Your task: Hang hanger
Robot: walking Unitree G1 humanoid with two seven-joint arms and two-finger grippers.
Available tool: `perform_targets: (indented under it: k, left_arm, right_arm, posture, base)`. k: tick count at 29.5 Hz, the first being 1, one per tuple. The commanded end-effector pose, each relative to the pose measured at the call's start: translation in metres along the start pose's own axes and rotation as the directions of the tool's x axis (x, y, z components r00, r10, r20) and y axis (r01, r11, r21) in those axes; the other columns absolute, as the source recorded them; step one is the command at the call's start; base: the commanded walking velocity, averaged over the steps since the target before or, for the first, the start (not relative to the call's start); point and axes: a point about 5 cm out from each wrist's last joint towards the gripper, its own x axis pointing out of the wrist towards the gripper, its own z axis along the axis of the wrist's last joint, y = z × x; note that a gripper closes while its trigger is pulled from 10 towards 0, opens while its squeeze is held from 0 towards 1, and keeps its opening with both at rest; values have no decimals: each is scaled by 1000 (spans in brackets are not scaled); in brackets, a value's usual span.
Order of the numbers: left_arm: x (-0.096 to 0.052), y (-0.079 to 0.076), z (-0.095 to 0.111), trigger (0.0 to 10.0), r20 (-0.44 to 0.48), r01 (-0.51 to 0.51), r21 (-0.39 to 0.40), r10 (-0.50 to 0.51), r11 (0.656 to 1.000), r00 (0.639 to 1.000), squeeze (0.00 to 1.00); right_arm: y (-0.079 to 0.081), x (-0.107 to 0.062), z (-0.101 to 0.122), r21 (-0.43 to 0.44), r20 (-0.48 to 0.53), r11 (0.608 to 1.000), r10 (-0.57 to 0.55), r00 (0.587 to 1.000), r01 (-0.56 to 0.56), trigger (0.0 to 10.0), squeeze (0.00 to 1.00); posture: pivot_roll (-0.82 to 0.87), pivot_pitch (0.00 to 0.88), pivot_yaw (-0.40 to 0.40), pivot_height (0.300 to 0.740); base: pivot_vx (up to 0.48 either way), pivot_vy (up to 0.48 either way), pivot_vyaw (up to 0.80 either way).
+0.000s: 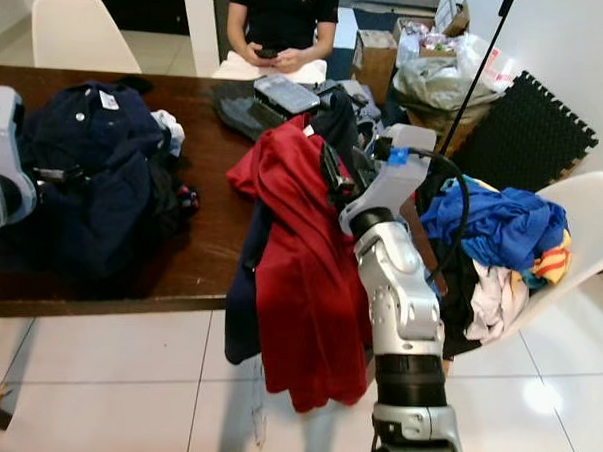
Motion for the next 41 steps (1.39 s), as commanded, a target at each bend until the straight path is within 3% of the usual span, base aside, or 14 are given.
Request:
perform_targets:
  k: [1, 4, 5, 7, 8, 9, 14, 18, 21, 22, 27, 28, 41]
  left_arm:
    - [3, 4, -1, 10000, -17, 7, -29, -7, 1000, 1000, 1000]
    - [6, 5, -7, 10000, -73, -2, -58, -2, 998, 997, 1000]
    - [9, 4, -12, 10000, -113, 7, -109, -20, 994, 993, 1000]
    - [9, 4, -12, 10000, -113, 7, -109, -20, 994, 993, 1000]
    - [11, 4, -17, 10000, -151, 7, -128, -27, 992, 988, 839]
    - [14, 4, -23, 10000, -189, 13, -159, -44, 987, 981, 0]
    - [19, 7, -31, 10000, -235, 13, -220, -66, 976, 970, 0]
    - [21, 11, -33, 10000, -239, 14, -315, -93, 949, 967, 0]
    - [21, 12, -34, 10000, -241, 13, -327, -97, 945, 966, 0]
    - [21, 13, -33, 7804, -240, 13, -327, -97, 945, 966, 0]
    - [21, 13, -33, 7804, -241, 14, -329, -98, 944, 966, 0]
    - [21, 13, -33, 0, -238, 15, -332, -99, 943, 966, 0]
    - [22, 17, -31, 0, -223, 8, -359, -94, 933, 970, 0]
  right_arm:
    - [-2, -2, -1, -6, 3, 1000, -6, 1000, 6, 10000, 0]
    - [-3, -2, 0, -8, 4, 1000, -4, 1000, 4, 10000, 0]
    - [-2, -1, 0, -8, 3, 1000, -2, 1000, 2, 10000, 0]
    - [-2, -1, 0, -8, 3, 1000, -2, 1000, 2, 10000, 0]
    - [-1, -1, 0, -9, 2, 1000, 2, 1000, -2, 10000, 0]
    - [0, 0, 1, -8, 3, 1000, 6, 1000, -6, 10000, 0]
    - [2, 2, 2, -6, 5, 1000, 13, 1000, -13, 10000, 0]
    - [4, 2, 2, -5, 4, 1000, 22, 1000, -22, 10000, 0]
    - [4, 3, 2, -5, 4, 1000, 23, 1000, -23, 10000, 0]
    - [4, 3, 2, -4, 5, 1000, 23, 1000, -23, 10000, 0]
    - [4, 3, 2, -4, 6, 1000, 23, 1000, -23, 10000, 0]
    - [4, 4, 3, -4, 5, 1000, 23, 1000, -23, 10000, 0]
    - [4, 5, 1, 0, 1, 1000, 23, 1000, -23, 10000, 0]
  posture:
    - [85, 106, -57, 740]
    - [84, 107, -60, 740]
    - [84, 109, -63, 740]
    - [84, 109, -63, 740]
    - [79, 109, -64, 740]
    - [79, 110, -67, 740]
    - [78, 111, -69, 740]
    - [78, 111, -73, 740]
    - [77, 113, -77, 740]
    - [77, 113, -77, 740]
    - [77, 113, -77, 740]
    - [77, 115, -80, 740]
    - [80, 112, -82, 740]
  base:
    - [0, 0, 0]
    - [0, 0, 0]
    - [0, 0, 0]
    - [0, 0, 0]
    - [0, 0, 0]
    - [0, 0, 0]
    - [0, 0, 0]
    - [0, 0, 0]
    - [0, 0, 0]
    - [0, 0, 0]
    - [0, 0, 0]
    - [0, 0, 0]
    - [0, 0, 0]
